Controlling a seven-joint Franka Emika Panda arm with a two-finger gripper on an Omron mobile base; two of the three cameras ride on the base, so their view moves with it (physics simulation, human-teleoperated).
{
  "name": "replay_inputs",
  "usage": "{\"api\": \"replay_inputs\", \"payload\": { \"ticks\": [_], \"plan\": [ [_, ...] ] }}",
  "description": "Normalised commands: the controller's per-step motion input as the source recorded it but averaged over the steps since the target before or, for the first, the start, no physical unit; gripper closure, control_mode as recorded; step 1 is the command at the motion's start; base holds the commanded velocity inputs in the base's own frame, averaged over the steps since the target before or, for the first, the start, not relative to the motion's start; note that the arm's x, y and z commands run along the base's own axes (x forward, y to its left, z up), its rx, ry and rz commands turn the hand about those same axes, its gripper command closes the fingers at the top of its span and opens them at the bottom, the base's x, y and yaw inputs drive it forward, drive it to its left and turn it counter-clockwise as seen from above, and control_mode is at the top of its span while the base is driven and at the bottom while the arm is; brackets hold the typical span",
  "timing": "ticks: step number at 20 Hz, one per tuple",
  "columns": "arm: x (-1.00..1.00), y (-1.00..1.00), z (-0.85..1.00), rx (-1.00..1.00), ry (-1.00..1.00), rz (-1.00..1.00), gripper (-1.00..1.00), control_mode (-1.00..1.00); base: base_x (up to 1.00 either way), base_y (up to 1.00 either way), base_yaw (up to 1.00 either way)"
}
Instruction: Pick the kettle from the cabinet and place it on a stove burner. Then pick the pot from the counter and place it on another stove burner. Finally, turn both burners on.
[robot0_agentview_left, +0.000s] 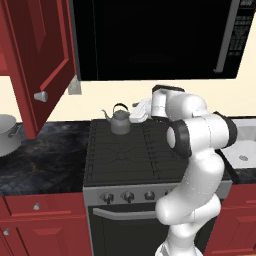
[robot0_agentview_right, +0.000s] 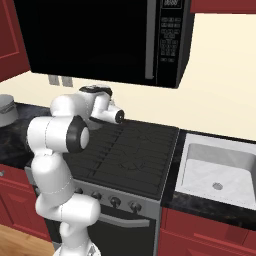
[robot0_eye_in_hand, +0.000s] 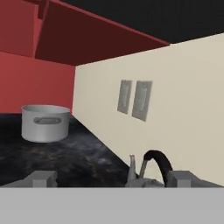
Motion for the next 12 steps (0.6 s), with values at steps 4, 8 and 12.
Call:
{"api": "replay_inputs", "payload": {
  "ticks": [4, 8, 12],
  "plan": [
    [-0.4, 0.0, 0.34, -0.01, -0.04, -0.02, -1.0, -1.0, 0.0, 0.0, 0.0],
    [-0.47, 0.0, 0.25, 0.0, -0.04, -0.03, -1.0, -1.0, 0.0, 0.0, 0.0],
    [-0.48, 0.0, 0.26, -0.01, -0.02, -0.03, -1.0, -1.0, 0.0, 0.0, 0.0]
  ]
}}
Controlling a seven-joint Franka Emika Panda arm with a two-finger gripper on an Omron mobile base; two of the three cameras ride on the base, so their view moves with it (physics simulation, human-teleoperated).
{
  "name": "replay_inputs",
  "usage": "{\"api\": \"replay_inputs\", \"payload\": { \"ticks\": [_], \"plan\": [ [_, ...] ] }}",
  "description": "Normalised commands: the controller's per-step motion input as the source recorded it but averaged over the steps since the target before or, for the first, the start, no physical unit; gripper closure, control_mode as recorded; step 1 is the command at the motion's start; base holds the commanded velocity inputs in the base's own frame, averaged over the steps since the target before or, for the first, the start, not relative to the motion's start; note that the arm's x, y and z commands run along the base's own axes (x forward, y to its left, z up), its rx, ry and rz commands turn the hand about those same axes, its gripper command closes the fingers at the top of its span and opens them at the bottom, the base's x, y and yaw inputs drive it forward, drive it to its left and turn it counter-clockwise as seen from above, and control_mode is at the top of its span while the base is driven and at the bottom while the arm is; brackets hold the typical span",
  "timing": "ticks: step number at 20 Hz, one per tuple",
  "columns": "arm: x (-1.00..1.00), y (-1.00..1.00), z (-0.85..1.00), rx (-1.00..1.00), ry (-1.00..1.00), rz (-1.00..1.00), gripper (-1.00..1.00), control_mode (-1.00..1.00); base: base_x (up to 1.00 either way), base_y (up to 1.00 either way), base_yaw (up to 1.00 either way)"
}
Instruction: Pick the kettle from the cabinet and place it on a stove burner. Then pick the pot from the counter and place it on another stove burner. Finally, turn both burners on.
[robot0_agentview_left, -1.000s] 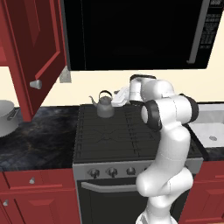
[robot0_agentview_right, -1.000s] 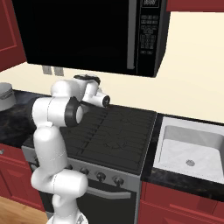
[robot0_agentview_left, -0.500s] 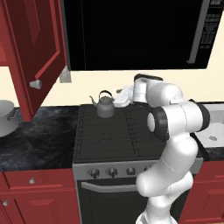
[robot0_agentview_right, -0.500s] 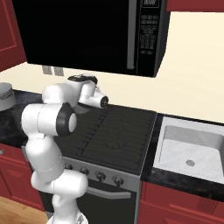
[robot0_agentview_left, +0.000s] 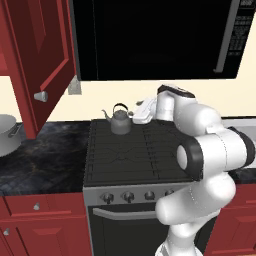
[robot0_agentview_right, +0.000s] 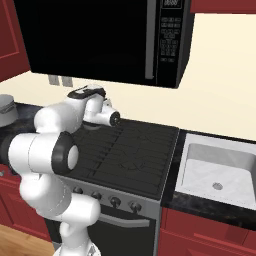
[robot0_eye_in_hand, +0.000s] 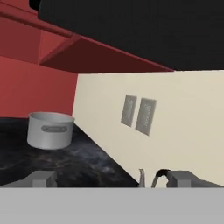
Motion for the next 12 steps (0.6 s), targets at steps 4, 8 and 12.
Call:
{"api": "replay_inputs", "payload": {
  "ticks": [4, 8, 12],
  "plan": [
    [-0.48, 0.0, 0.26, -0.01, -0.05, -0.03, -1.0, -1.0, 0.0, 0.0, 0.0],
    [-0.52, 0.0, 0.31, -0.03, -0.05, -0.02, -1.0, -1.0, 0.0, 0.0, 0.0],
    [-0.51, 0.0, 0.3, -0.04, -0.04, -0.02, -1.0, -1.0, 0.0, 0.0, 0.0]
  ]
}}
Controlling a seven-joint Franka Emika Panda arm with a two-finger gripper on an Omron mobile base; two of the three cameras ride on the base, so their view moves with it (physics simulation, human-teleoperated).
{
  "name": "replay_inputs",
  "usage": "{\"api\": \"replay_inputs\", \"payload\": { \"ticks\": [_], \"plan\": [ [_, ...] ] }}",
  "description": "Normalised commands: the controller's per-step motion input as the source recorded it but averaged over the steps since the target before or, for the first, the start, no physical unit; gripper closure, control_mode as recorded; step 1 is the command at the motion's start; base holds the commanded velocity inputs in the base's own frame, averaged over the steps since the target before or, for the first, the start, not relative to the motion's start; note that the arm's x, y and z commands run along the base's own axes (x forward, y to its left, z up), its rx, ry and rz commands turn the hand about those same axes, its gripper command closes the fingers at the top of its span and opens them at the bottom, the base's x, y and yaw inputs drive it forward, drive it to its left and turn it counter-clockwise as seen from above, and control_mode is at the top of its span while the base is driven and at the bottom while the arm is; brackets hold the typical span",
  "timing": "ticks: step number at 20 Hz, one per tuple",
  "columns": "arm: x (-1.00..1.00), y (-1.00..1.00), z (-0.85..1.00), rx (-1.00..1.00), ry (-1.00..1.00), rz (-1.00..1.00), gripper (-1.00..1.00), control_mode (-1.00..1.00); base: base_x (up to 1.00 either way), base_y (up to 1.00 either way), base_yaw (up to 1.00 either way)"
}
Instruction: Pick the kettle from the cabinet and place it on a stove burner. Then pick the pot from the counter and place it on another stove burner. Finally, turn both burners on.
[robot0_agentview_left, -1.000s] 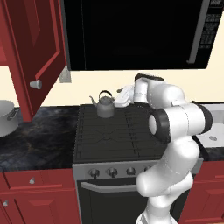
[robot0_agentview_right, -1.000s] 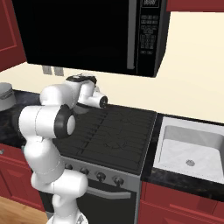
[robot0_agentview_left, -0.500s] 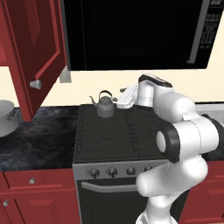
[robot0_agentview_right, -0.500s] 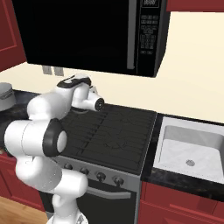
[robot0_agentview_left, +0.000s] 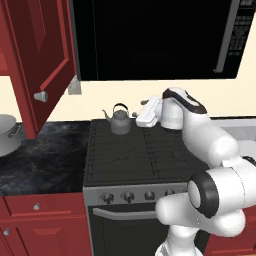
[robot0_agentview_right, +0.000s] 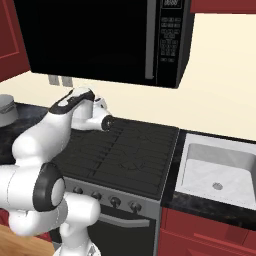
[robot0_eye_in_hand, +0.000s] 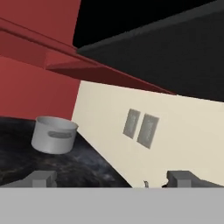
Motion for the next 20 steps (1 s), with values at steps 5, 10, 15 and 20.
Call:
{"api": "replay_inputs", "payload": {
  "ticks": [5, 10, 15, 20],
  "plan": [
    [-0.53, 0.0, 0.32, -0.06, -0.06, -0.02, -1.0, -1.0, 0.0, 0.0, 0.0],
    [-0.61, 0.0, 0.25, -0.11, -0.07, -0.01, -1.0, -1.0, 0.0, 0.0, 0.0],
    [-0.65, 0.0, 0.18, -0.24, -0.01, -0.08, -1.0, -1.0, 0.0, 0.0, 0.0],
    [-0.57, 0.0, 0.22, -0.28, 0.0, -0.14, -1.0, -1.0, 0.0, 0.0, 0.0]
  ]
}}
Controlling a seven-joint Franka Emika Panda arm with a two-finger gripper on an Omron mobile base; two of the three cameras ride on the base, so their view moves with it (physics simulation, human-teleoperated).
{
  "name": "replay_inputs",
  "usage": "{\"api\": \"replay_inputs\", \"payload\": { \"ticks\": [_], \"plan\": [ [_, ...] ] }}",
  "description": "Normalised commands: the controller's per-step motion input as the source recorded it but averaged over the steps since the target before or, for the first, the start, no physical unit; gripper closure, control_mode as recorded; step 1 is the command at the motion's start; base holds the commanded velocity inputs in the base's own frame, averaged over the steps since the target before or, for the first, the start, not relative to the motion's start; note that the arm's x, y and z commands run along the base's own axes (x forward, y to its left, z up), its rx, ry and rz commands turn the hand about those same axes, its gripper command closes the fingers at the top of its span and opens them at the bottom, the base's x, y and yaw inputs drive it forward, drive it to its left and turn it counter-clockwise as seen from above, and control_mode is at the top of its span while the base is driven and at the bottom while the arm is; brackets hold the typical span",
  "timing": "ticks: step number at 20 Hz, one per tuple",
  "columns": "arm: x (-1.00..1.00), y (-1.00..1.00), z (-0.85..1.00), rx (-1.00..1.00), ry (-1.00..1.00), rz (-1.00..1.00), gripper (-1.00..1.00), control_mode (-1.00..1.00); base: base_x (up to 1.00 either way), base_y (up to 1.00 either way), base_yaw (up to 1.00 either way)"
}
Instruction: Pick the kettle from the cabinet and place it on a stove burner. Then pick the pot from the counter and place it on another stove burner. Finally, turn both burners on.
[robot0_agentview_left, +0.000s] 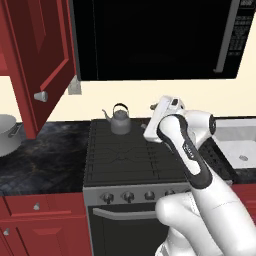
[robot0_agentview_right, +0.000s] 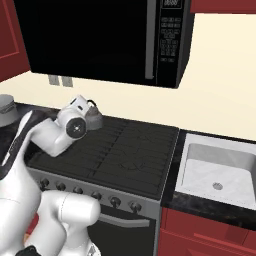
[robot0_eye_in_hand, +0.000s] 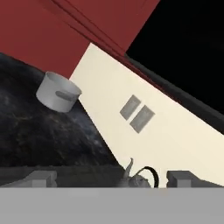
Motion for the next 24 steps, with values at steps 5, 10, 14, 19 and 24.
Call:
{"api": "replay_inputs", "payload": {
  "ticks": [5, 10, 14, 19, 24],
  "plan": [
    [-0.54, 0.0, 0.31, -0.27, 0.0, -0.16, -1.0, -1.0, 0.0, 0.0, 0.0],
    [-0.53, 0.03, 0.31, -0.26, 0.0, -0.19, -1.0, -1.0, 0.0, 0.0, 0.0],
    [-0.5, 0.09, 0.34, -0.25, 0.04, -0.19, -1.0, -1.0, 0.0, 0.0, 0.0],
    [-0.4, 0.15, 0.41, -0.21, 0.14, -0.15, -1.0, -1.0, 0.0, 0.0, 0.0],
    [-0.37, 0.08, 0.31, -0.16, 0.21, -0.08, -1.0, -1.0, 0.0, 0.0, 0.0]
  ]
}}
